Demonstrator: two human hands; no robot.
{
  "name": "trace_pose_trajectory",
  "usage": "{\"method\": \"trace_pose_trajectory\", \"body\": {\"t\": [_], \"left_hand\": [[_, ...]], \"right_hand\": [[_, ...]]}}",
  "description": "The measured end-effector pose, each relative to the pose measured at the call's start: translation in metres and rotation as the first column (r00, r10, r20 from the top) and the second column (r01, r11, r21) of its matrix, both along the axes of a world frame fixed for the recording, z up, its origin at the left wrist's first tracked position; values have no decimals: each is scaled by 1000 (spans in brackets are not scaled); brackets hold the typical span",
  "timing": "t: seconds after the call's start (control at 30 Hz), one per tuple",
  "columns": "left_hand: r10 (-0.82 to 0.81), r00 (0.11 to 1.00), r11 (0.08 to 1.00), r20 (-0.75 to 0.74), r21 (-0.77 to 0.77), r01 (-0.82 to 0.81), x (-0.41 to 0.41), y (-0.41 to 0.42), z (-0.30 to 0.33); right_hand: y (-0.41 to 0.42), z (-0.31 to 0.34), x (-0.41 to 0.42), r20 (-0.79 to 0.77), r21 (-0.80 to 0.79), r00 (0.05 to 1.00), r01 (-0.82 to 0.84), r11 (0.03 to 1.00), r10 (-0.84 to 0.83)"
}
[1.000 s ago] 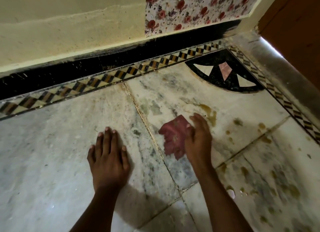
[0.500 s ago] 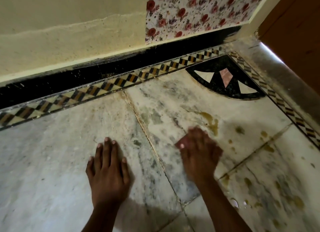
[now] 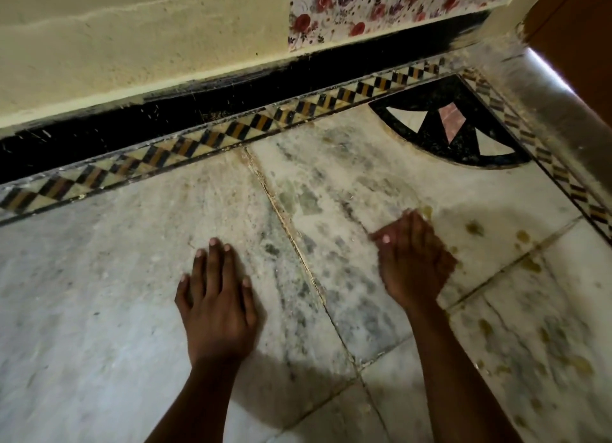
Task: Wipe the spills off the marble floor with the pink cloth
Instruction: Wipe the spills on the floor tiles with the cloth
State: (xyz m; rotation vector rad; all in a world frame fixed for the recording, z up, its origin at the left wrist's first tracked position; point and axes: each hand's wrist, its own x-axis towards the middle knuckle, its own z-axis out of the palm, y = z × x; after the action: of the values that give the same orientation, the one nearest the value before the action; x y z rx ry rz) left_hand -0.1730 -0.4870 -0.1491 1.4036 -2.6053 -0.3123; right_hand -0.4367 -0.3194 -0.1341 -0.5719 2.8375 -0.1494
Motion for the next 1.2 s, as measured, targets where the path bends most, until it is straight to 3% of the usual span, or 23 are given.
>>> {"method": "trace_pose_trajectory", "body": {"t": [0.07,0.13,0.27,0.33,0.4,0.47,0.53,0.6,0.67,0.73,0.8,0.87,1.0,1.07,1.13,1.2], "left_hand": [[-3,1000,1000,-7,-22,3,1,-1,-3],[-5,1000,999,-10,-32,5,2,-1,-5],[1,1000,1000,-9,-17,-1,1,0,1],[4,1000,1000,-14,-1,-4,1,1,4],[2,1000,1000,-7,4,-2,0,0,5],[6,1000,1000,-8,-1,-6,0,0,2],[6,1000,1000,-10,-14,-6,1,0,-2],[7,1000,1000,-14,-28,-7,2,-1,-7],[12,1000,999,-14,-39,-12,2,-2,-10],[15,1000,999,-19,-42,-15,1,-2,-9],[11,1000,999,-16,-46,-11,0,0,-5],[22,1000,999,-9,-42,-23,1,0,-3],[12,1000,999,-8,-37,-12,1,0,-6],[10,1000,999,-3,-44,-10,1,-1,-9],[12,1000,999,-8,-48,-13,1,-1,-11],[17,1000,999,-11,-40,-17,0,0,-11]], "right_hand": [[-37,4,-27,-34,-19,982,184,983,-184],[-80,8,-42,53,-37,983,178,983,-176],[-86,3,-1,8,-70,958,-286,956,287],[-37,5,30,-25,-54,920,-391,919,390],[5,7,36,-25,0,967,-253,968,253],[4,9,20,-20,38,1000,22,999,-21],[-35,11,-4,-2,-11,966,257,966,-257],[-94,13,-31,76,-92,940,338,937,-332],[-145,10,-41,93,-91,975,212,973,-204],[-168,2,-22,38,-68,989,-137,988,140],[-148,-3,10,-19,-75,874,-485,871,485],[-97,-5,34,-85,-60,794,-607,793,602],[-33,-3,15,-82,-1,932,-354,935,353],[-67,1,-13,-31,-40,995,-98,994,97],[-126,8,-41,64,-97,993,105,990,-100],[-186,9,-59,116,-106,992,60,993,-48]]}}
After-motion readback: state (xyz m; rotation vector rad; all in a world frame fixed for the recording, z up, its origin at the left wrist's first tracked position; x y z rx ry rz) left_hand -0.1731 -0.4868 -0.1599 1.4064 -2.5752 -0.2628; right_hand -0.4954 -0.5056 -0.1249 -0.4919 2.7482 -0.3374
